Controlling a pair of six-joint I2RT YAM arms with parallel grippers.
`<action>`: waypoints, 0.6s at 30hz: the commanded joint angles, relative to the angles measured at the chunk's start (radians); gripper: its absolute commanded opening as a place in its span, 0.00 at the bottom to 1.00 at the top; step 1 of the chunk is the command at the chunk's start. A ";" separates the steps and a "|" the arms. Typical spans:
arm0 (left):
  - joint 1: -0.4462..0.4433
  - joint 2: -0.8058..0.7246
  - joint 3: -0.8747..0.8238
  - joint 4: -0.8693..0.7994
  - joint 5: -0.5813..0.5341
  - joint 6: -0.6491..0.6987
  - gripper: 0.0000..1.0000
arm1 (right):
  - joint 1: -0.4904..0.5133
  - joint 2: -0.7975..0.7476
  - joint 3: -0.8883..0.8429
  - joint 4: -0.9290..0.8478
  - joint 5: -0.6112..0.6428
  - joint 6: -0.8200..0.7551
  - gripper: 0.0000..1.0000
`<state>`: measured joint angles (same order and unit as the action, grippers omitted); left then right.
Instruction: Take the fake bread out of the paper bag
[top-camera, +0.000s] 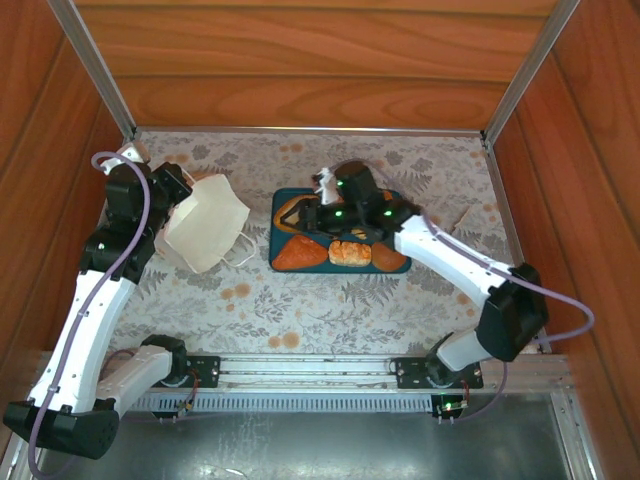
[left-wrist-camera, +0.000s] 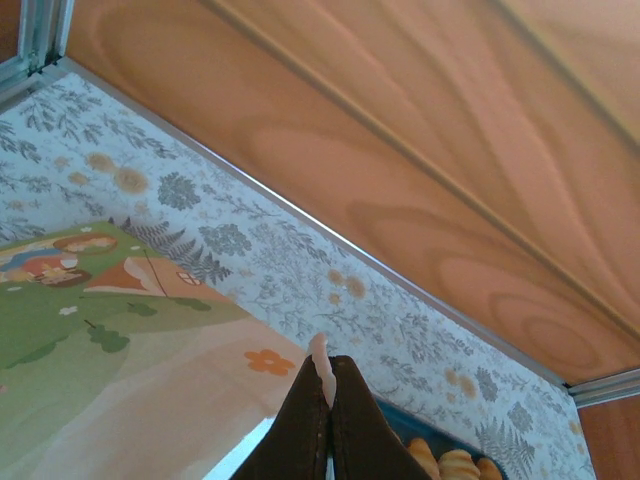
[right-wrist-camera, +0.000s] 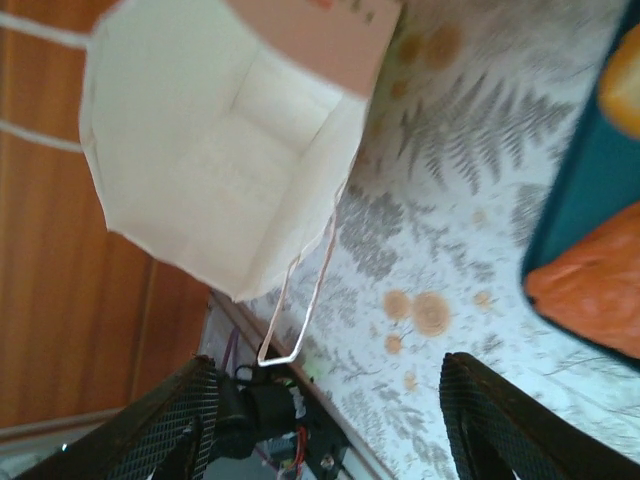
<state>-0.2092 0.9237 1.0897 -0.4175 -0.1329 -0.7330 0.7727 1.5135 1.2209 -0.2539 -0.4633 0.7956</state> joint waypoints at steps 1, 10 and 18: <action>0.007 0.007 0.028 0.018 0.009 0.004 0.00 | 0.051 0.078 0.060 0.044 -0.027 0.053 0.65; 0.007 0.001 0.024 0.020 0.009 0.004 0.00 | 0.145 0.268 0.226 -0.057 -0.046 0.040 0.63; 0.007 0.003 0.021 0.025 0.008 0.006 0.00 | 0.151 0.324 0.253 -0.104 -0.042 0.051 0.58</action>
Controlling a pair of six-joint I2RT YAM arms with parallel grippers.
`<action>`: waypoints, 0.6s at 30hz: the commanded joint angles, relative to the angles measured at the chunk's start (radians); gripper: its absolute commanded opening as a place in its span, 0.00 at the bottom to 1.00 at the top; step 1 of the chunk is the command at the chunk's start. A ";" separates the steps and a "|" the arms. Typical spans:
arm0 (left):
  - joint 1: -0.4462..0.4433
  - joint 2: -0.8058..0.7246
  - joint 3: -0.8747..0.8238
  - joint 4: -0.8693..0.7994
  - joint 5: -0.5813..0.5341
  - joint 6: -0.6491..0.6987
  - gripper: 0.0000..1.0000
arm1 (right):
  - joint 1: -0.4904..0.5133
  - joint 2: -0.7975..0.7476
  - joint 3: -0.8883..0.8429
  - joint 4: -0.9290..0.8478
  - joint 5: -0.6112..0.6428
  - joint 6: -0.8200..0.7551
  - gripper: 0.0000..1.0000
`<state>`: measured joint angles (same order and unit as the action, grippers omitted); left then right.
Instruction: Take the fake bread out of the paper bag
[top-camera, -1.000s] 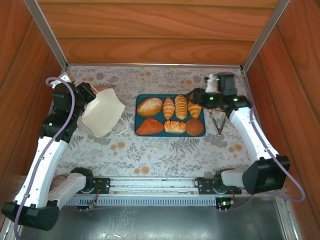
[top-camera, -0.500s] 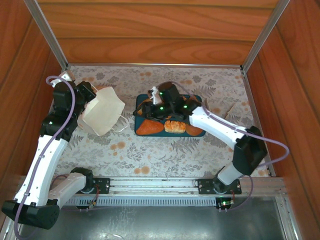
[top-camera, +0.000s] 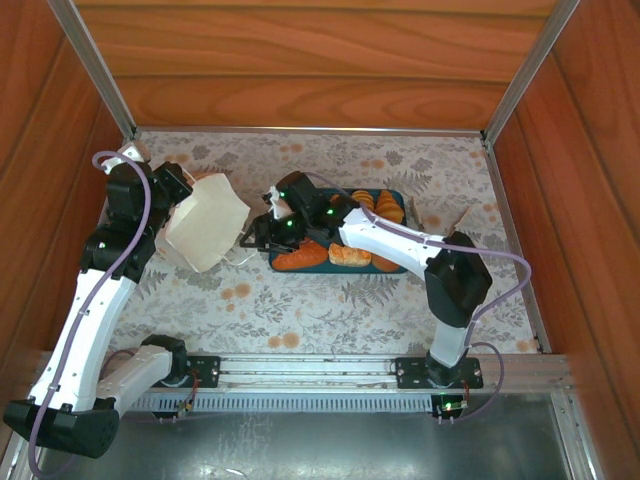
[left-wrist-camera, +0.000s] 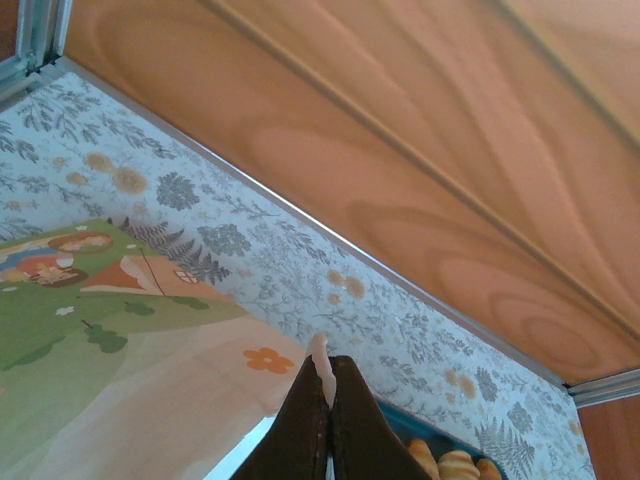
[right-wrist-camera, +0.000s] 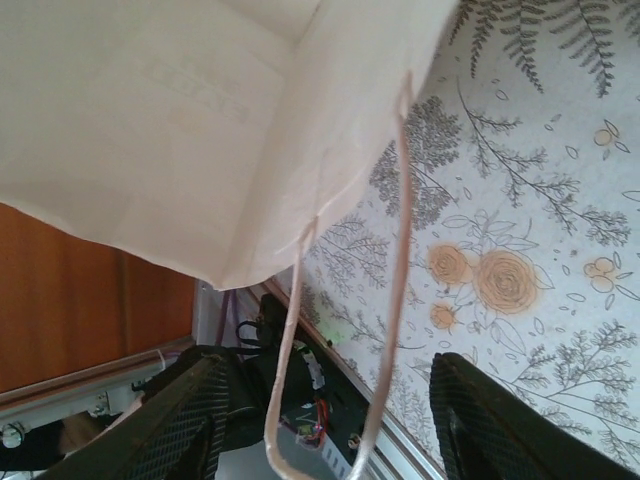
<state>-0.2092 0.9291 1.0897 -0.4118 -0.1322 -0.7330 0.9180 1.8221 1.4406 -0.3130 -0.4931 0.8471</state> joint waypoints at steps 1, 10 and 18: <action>0.008 -0.003 0.021 0.020 0.008 0.004 0.00 | 0.004 0.017 0.037 -0.052 -0.008 -0.002 0.55; 0.008 0.012 0.018 0.026 0.009 0.017 0.00 | 0.007 -0.011 0.100 -0.101 0.033 -0.078 0.03; 0.026 0.056 0.058 0.041 0.008 0.052 0.00 | -0.005 -0.018 0.265 -0.189 0.173 -0.207 0.00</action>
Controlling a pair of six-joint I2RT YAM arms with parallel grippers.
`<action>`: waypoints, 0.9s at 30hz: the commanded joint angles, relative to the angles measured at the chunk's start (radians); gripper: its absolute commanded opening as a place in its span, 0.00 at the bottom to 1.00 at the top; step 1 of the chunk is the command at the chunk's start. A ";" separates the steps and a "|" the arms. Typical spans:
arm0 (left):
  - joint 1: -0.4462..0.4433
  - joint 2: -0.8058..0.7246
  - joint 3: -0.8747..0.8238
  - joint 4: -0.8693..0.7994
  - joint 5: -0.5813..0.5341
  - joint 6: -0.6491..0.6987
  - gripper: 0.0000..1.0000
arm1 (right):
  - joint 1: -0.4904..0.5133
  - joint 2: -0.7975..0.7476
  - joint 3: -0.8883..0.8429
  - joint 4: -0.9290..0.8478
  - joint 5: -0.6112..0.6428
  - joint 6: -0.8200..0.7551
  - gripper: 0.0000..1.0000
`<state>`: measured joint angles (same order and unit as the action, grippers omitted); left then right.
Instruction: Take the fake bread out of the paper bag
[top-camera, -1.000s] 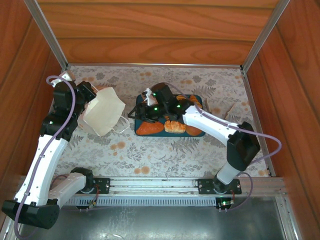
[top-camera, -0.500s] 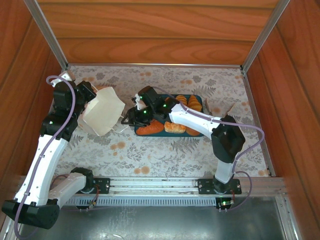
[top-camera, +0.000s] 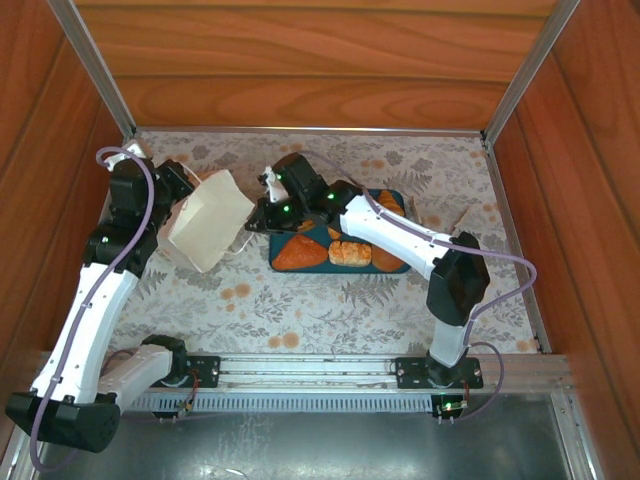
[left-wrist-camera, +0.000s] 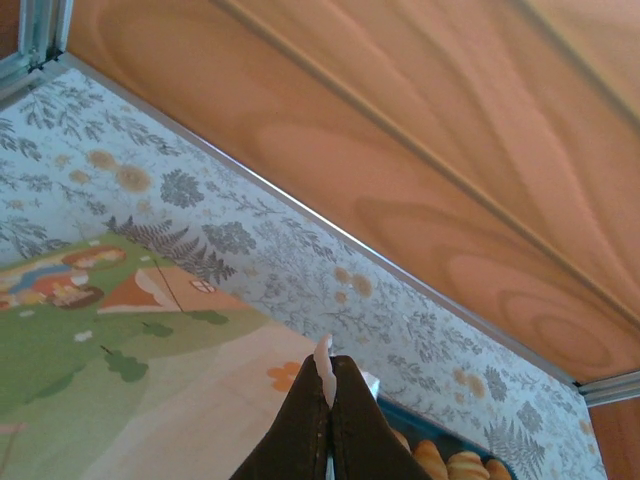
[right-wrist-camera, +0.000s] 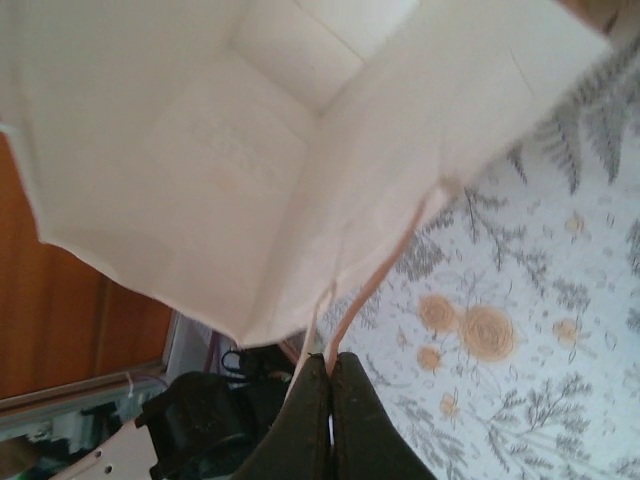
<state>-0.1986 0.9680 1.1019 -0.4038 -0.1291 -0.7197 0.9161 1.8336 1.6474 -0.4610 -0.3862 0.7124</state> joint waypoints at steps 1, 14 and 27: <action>0.021 0.029 0.056 0.035 0.006 0.047 0.00 | -0.006 -0.025 0.075 -0.042 0.075 -0.079 0.00; 0.142 0.294 0.234 0.151 0.054 0.108 0.00 | -0.082 0.125 0.431 -0.158 0.145 -0.214 0.00; 0.202 0.581 0.444 0.210 0.145 0.094 0.00 | -0.141 0.313 0.763 -0.307 0.281 -0.333 0.01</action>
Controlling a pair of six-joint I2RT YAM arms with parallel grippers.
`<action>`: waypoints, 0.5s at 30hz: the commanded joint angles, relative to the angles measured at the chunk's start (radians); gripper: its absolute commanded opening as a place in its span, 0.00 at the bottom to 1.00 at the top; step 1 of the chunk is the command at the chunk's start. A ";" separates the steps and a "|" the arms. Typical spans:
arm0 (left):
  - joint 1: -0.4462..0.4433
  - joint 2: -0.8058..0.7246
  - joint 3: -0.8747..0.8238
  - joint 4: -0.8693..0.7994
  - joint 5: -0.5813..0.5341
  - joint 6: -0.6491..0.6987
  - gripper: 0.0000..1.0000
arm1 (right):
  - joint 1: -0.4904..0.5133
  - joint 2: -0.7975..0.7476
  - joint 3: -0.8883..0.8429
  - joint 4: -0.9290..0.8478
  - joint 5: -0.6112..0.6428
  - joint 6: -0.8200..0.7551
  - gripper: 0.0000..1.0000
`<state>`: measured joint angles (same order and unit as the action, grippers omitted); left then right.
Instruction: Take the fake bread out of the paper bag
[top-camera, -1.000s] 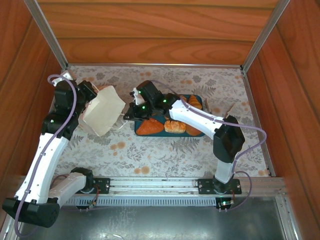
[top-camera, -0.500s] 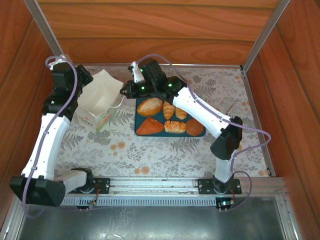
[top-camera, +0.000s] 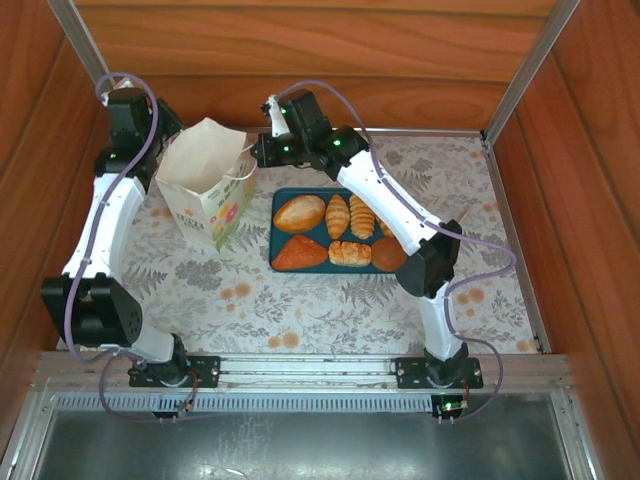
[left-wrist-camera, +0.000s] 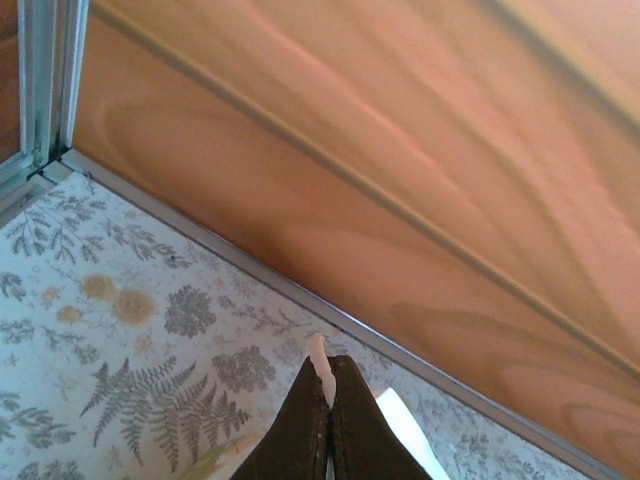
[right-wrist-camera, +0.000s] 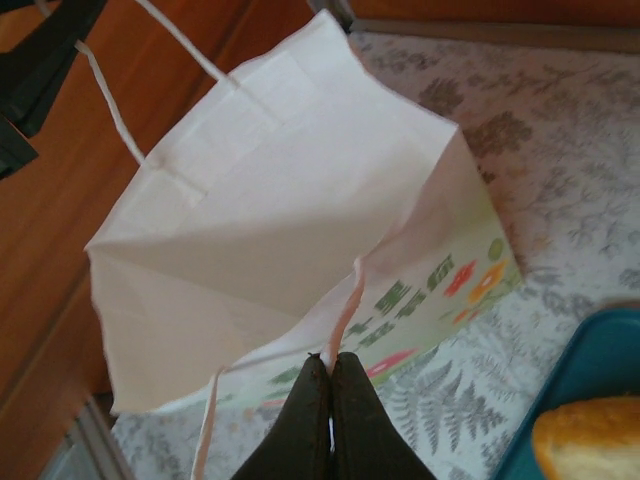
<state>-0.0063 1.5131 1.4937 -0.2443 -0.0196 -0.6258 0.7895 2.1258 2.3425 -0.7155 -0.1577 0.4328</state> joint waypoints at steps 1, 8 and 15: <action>0.010 0.056 0.072 0.049 0.041 0.000 0.00 | -0.019 0.031 0.085 -0.058 0.059 -0.053 0.01; 0.015 0.201 0.218 0.041 0.104 -0.040 0.00 | -0.066 0.072 0.136 -0.063 0.089 -0.046 0.02; 0.014 0.257 0.290 -0.004 0.150 -0.053 0.30 | -0.096 0.074 0.139 -0.097 0.027 -0.056 0.38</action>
<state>0.0006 1.7710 1.7500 -0.2337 0.0906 -0.6731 0.6979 2.1872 2.4557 -0.7799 -0.1097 0.3923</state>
